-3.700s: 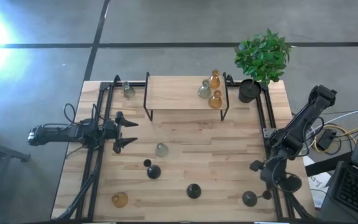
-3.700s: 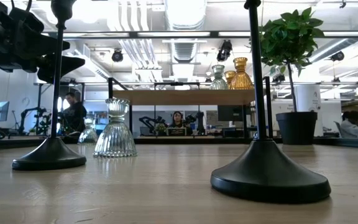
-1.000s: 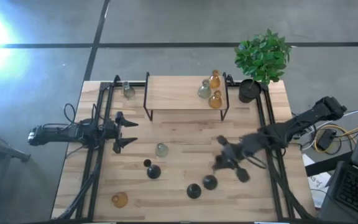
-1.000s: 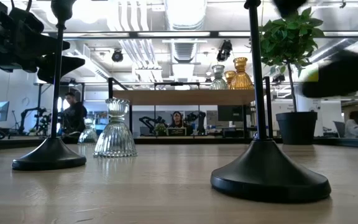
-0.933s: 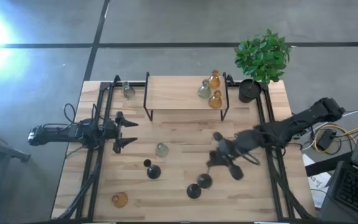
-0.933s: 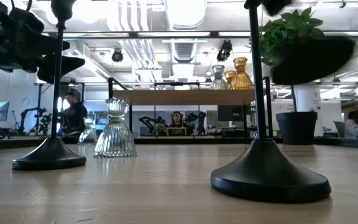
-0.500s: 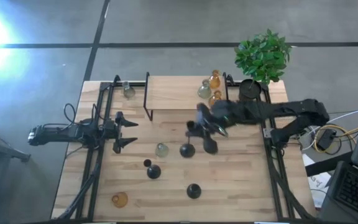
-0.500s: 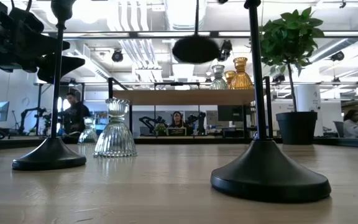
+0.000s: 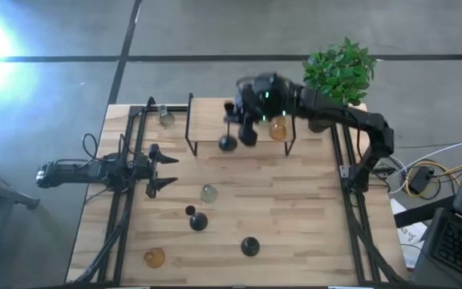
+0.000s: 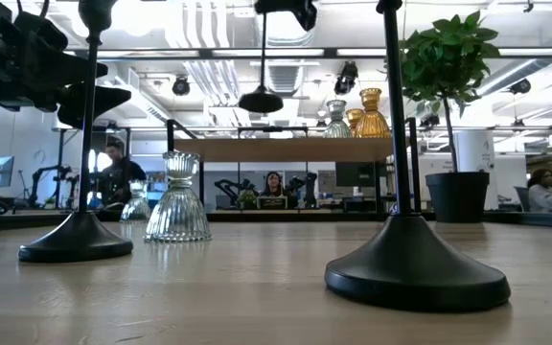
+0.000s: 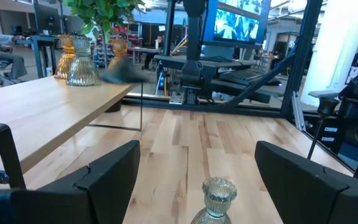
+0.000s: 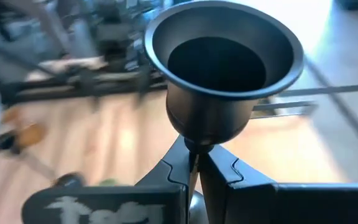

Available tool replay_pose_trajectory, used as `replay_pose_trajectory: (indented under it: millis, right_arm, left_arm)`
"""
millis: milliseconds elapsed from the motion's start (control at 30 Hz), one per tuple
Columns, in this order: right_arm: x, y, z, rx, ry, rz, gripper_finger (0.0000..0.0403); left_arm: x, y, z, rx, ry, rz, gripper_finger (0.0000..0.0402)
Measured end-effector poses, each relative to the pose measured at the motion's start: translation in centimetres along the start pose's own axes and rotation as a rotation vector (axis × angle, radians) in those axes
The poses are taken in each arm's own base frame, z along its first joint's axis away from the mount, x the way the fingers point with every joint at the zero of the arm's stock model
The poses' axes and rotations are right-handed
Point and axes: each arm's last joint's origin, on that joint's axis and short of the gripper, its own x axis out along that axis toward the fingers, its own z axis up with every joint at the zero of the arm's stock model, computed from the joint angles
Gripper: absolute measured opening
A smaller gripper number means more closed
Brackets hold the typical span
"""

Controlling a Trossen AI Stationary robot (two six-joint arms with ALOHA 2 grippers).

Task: Pick & Place candle stick holders
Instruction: Put the bottom right black candle holder on the shelf

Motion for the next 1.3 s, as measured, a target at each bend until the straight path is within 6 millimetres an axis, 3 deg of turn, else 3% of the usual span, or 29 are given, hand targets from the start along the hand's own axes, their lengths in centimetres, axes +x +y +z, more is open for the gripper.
replay_pose_trajectory:
  millis: [267,567,1000,1300]
  right_arm:
    - [-0.8,-6.4,1.7,0.054,-0.065,-0.158,0.0011]
    - [-0.2,-11.8,0.6,0.113,-0.027,-0.263,0.0011]
    - [-1.7,-15.6,-0.9,0.165,0.031,-0.371,0.0011]
    - [-1.9,-15.9,-1.5,0.168,0.085,-0.424,0.0011]
  left_arm:
    - [0.0,0.0,0.0,0.0,0.001,0.0,0.0323]
    - [0.0,0.0,0.0,0.0,0.001,0.0,0.0323]
    - [0.0,0.0,0.0,0.0,0.001,0.0,0.0323]
    - [0.0,0.0,0.0,0.0,0.001,0.0,0.0323]
